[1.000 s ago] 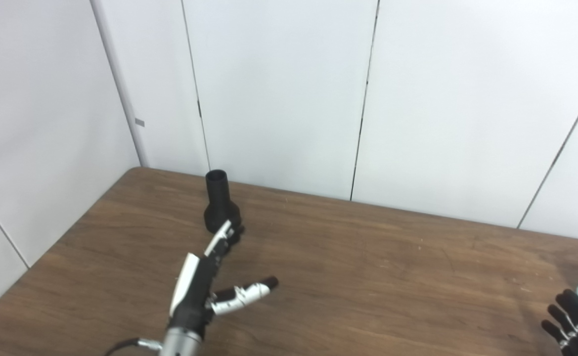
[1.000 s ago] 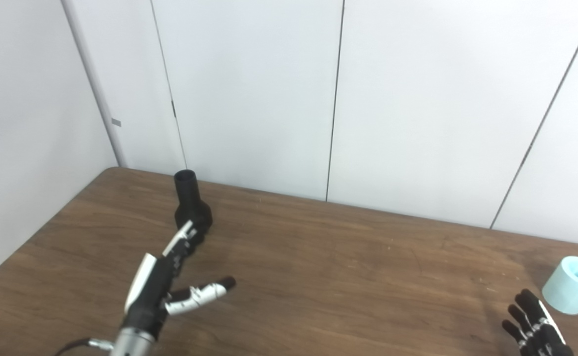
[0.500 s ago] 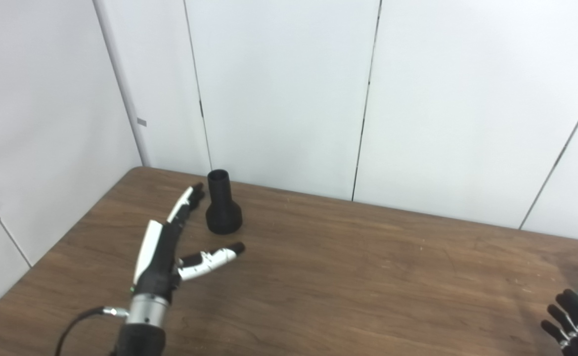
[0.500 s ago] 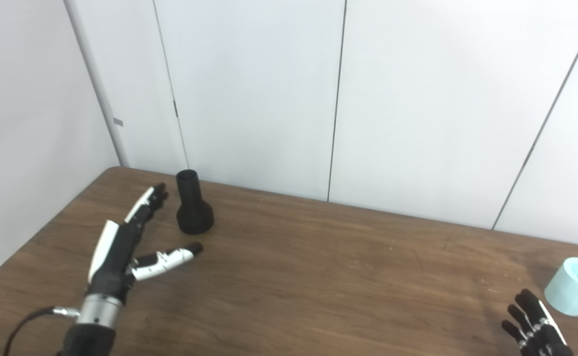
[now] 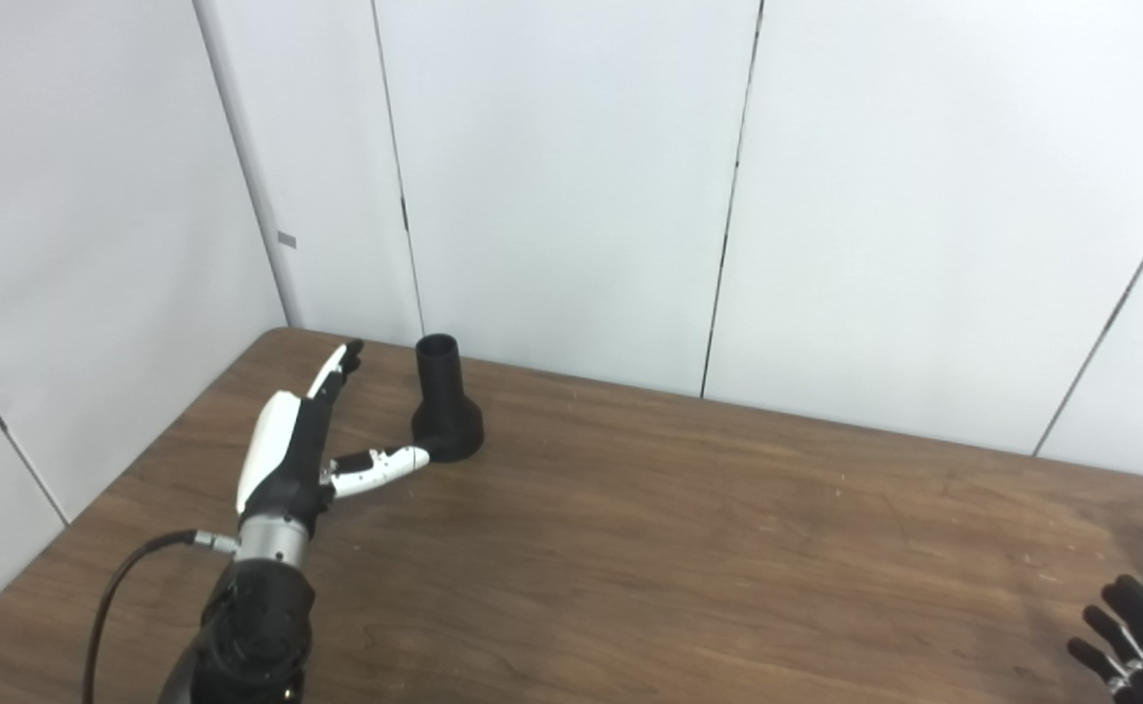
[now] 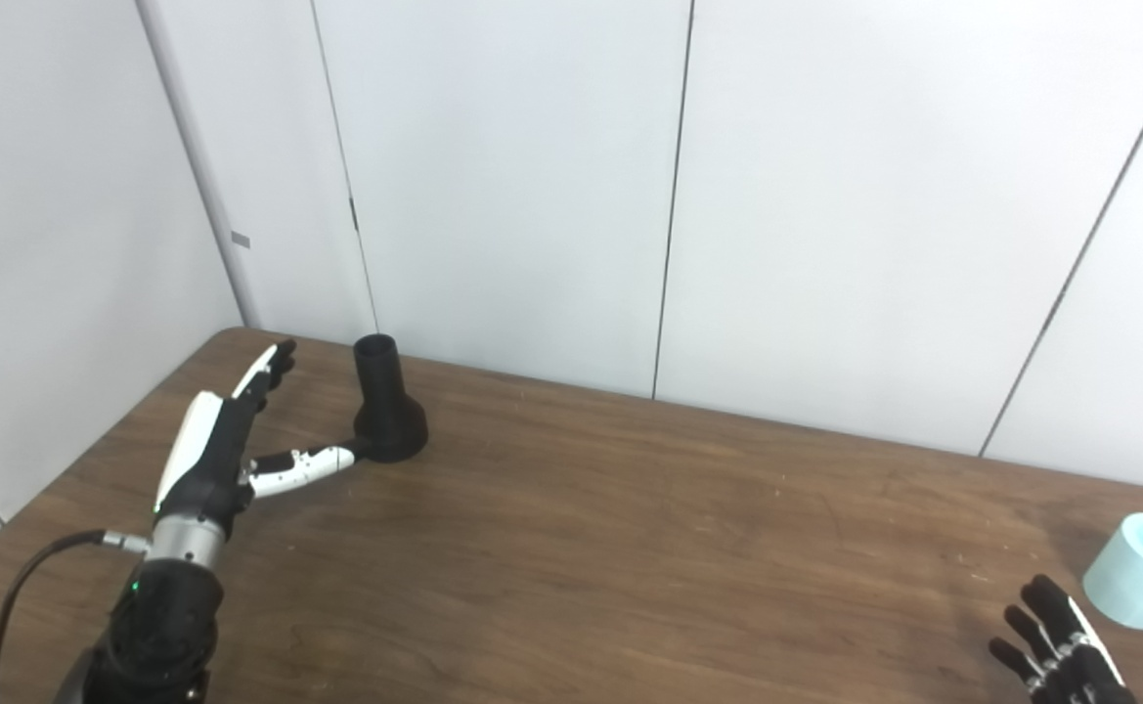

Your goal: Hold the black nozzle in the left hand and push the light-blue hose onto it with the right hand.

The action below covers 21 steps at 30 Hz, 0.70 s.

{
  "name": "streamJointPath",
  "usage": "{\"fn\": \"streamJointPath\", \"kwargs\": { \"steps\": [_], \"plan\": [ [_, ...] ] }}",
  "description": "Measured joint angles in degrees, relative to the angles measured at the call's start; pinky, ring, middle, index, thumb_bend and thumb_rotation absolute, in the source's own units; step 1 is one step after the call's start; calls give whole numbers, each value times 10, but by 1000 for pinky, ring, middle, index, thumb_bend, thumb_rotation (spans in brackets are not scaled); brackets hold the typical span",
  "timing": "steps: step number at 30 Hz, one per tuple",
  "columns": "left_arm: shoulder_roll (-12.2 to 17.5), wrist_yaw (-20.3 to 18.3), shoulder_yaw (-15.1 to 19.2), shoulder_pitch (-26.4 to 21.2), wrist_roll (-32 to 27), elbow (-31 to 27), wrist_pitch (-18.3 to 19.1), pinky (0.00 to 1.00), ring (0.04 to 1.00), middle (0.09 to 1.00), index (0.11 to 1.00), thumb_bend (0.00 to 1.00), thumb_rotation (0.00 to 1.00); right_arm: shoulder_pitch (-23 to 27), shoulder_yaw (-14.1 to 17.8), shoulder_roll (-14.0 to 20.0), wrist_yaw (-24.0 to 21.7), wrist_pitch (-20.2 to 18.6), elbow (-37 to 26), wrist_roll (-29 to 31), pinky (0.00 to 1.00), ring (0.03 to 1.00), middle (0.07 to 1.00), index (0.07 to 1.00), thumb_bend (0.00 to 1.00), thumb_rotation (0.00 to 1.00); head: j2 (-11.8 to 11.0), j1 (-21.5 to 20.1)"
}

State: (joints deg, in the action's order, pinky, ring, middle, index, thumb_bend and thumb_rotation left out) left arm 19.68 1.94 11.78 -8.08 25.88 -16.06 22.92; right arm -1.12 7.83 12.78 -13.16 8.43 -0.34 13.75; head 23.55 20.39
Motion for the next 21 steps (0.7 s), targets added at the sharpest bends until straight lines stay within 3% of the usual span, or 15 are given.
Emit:
{"fn": "streamJointPath", "kwargs": {
  "steps": [5,13,21],
  "plan": [
    [22,-3,-20,-26,21,46,11,911,949,934,907,914,308,1,0,0,-2,-1,1,2,849,938,954,941,524,975,1,0],
    [48,-7,-48,-74,32,110,13,1000,970,942,905,954,312,1,0,0,-2,-1,2,2,835,934,947,938,526,972,3,-1],
    [52,-8,-81,-111,41,183,22,1000,968,942,900,969,320,1,0,1,-2,-4,0,1,813,921,931,932,532,967,7,-6]
  ]
}}
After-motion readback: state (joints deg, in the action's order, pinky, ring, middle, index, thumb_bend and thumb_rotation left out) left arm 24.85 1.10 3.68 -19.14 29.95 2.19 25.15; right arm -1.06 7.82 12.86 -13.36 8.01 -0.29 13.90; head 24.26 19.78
